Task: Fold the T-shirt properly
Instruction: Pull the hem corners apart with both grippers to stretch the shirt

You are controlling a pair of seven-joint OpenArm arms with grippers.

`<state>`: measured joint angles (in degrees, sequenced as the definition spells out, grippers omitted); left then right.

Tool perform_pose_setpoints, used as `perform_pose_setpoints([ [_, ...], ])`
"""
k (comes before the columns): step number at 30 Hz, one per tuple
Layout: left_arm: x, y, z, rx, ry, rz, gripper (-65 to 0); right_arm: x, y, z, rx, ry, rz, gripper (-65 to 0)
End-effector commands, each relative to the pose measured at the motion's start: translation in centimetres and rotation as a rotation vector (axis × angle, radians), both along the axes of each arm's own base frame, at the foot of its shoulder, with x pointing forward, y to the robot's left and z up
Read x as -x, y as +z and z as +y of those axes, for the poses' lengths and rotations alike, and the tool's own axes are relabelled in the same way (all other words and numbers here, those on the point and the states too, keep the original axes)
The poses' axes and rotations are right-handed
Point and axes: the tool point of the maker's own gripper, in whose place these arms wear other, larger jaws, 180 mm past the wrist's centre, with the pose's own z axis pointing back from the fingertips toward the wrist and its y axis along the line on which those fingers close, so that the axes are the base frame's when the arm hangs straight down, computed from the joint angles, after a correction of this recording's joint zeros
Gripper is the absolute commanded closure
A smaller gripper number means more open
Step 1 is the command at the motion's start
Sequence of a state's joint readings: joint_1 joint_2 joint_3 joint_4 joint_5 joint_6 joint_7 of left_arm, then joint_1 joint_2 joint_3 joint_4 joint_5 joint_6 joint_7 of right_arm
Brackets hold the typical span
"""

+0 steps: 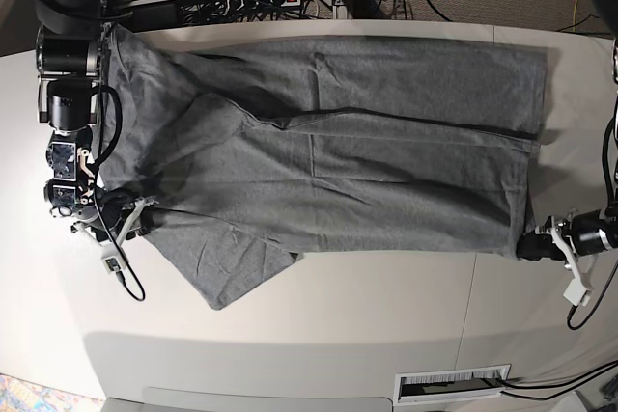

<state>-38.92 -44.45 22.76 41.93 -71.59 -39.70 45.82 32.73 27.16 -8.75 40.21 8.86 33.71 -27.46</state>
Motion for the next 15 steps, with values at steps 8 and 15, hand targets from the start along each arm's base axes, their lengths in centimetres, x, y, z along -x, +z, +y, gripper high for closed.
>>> perform_pose_setpoints([
  [8,-1.4,2.7,0.8,0.016,0.020,-0.074,0.0,-1.5,3.9,-0.4,0.089,0.022,-0.014,0.0],
  [15,-1.4,2.7,0.8,0.015,0.020,-0.073,0.0,-2.5,8.4,1.7,0.104,0.070,-0.061,0.0],
])
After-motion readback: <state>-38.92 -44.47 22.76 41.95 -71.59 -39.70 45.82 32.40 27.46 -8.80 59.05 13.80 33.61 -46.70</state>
